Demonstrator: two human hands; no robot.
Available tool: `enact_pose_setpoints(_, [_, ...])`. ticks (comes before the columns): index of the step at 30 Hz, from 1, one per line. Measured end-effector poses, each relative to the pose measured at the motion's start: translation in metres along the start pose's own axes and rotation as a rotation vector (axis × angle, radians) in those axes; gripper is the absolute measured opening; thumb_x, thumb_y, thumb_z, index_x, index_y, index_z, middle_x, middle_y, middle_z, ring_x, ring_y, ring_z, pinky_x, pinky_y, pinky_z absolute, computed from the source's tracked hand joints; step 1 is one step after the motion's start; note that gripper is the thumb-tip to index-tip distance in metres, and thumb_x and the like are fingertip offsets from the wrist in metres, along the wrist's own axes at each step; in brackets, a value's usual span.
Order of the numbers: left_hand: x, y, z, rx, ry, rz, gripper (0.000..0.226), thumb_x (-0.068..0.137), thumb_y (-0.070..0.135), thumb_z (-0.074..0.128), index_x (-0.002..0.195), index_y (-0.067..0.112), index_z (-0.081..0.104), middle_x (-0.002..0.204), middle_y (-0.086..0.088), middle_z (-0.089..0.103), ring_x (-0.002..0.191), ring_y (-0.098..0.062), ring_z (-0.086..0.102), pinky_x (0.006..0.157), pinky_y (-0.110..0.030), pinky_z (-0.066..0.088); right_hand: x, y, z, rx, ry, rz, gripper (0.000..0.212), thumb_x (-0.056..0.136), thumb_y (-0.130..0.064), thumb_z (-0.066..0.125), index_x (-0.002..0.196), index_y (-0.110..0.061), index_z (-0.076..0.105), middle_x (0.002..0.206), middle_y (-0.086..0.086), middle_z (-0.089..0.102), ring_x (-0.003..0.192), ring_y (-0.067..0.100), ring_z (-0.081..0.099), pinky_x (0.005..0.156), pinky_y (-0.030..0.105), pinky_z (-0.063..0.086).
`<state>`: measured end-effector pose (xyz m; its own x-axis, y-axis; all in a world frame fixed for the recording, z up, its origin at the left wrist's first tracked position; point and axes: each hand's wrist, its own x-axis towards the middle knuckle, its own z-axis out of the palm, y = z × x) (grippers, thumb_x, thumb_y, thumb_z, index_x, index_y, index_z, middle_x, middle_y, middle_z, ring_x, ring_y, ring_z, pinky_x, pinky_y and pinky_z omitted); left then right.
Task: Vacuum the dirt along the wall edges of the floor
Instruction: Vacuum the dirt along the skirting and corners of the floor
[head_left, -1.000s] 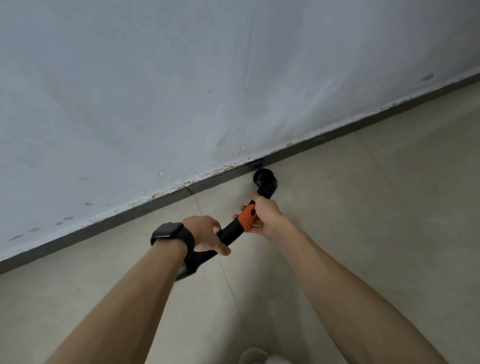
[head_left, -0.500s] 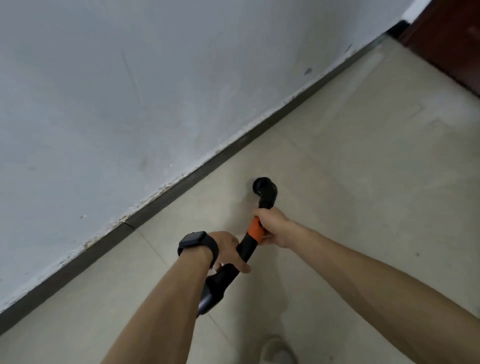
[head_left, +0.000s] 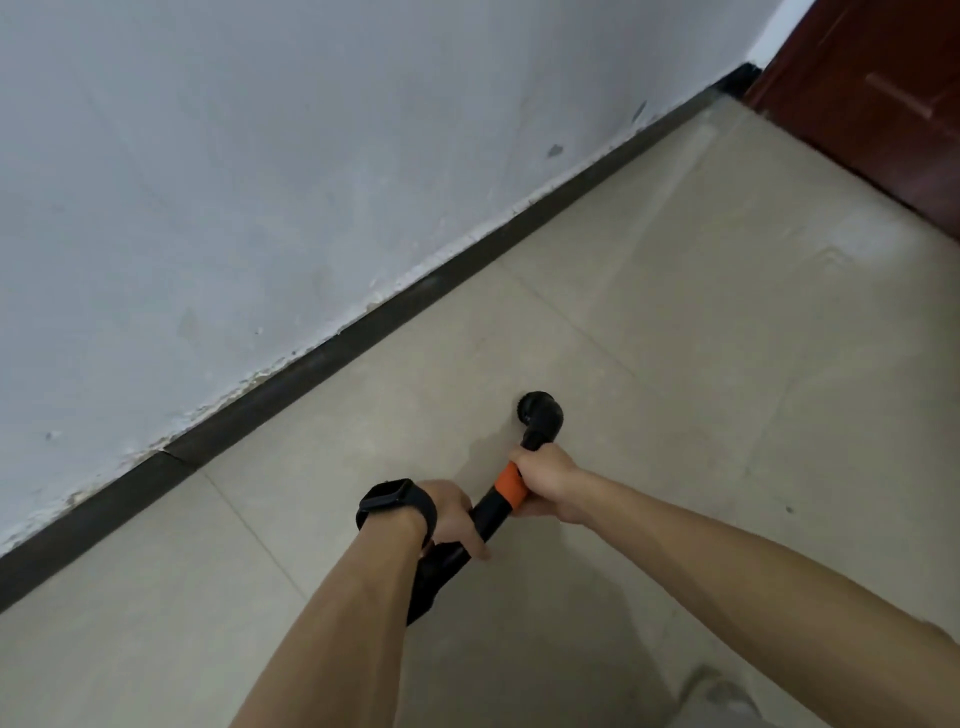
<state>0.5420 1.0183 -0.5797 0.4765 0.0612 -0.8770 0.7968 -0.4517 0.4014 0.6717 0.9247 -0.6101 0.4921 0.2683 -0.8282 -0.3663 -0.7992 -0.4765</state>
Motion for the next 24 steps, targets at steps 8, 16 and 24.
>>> enact_pose_setpoints(8, [0.01, -0.023, 0.016, -0.142, 0.275, 0.005, 0.045, 0.081, 0.054, 0.07, 0.115, 0.025, 0.063, 0.104, 0.003, 0.062, 0.097, -0.018, 0.058, 0.086, -0.029, 0.045, 0.02, 0.003, 0.016, 0.141, 0.042, -0.041, 0.051, 0.099, -0.043, 0.059, 0.133, -0.008, 0.047, 0.113, 0.012, 0.062, 0.091, 0.027, 0.067, 0.055, 0.033, 0.058])
enact_pose_setpoints(16, [0.021, -0.01, -0.002, -0.16, 0.485, -0.078, 0.046, 0.076, 0.056, 0.073, 0.109, 0.027, 0.063, 0.104, 0.004, 0.063, 0.095, -0.017, 0.057, 0.08, -0.028, 0.044, 0.025, -0.014, 0.033, 0.201, -0.029, -0.051, 0.061, 0.096, -0.035, 0.067, 0.141, -0.009, 0.036, 0.126, 0.017, 0.061, 0.099, 0.031, 0.068, 0.075, 0.039, 0.063])
enact_pose_setpoints(24, [0.042, -0.002, 0.008, -0.24, 0.579, -0.123, 0.043, 0.073, 0.059, 0.073, 0.104, 0.033, 0.061, 0.092, 0.007, 0.066, 0.084, -0.012, 0.06, 0.067, -0.027, 0.043, 0.045, -0.017, 0.028, 0.159, -0.039, -0.081, 0.058, 0.097, -0.031, 0.065, 0.144, -0.009, 0.039, 0.126, 0.017, 0.062, 0.103, 0.033, 0.068, 0.08, 0.043, 0.064])
